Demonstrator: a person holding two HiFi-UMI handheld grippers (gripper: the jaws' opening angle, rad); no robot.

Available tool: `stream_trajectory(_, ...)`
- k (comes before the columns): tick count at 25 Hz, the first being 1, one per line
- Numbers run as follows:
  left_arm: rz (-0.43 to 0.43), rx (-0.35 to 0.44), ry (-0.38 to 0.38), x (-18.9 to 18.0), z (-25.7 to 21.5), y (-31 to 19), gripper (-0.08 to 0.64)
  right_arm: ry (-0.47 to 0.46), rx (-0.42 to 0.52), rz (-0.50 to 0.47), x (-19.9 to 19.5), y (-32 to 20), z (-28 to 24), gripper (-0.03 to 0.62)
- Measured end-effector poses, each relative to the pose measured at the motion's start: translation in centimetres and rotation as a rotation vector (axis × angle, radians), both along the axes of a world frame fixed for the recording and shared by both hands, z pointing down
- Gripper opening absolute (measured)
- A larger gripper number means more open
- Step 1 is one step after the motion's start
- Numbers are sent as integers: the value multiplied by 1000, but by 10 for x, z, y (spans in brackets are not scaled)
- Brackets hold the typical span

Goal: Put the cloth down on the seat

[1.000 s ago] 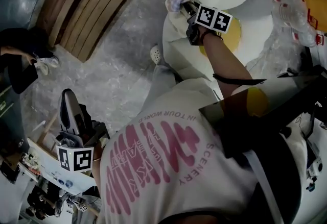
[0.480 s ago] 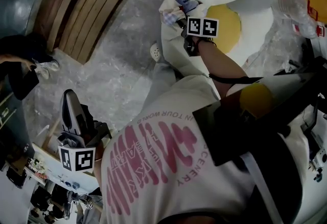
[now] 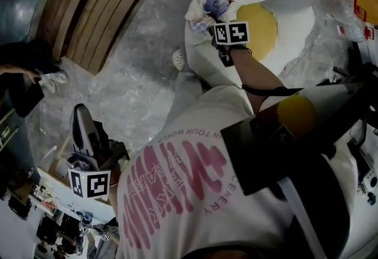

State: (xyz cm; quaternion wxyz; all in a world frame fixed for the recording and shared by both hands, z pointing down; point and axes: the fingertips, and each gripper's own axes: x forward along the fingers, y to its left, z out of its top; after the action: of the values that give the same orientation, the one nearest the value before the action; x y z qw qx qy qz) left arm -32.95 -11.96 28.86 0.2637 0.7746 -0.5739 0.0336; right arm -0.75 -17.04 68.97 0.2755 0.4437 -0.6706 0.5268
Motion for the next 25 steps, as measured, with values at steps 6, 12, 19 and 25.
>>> stream_trajectory(6, -10, 0, -3, -2, 0, 4, 9, 20, -16, -18, 4, 11, 8, 51)
stream_trajectory(12, -15, 5, 1, -8, 0, 9, 9, 42, -18, -73, 0, 10, 7, 54)
stream_trajectory(19, -29, 25, 25, -10, -3, 12, 9, 47, -14, -72, -1, 11, 3, 100)
stream_trajectory(25, -31, 47, -1, -9, -11, 20, 9, 74, -35, -56, 3, 9, -3, 132)
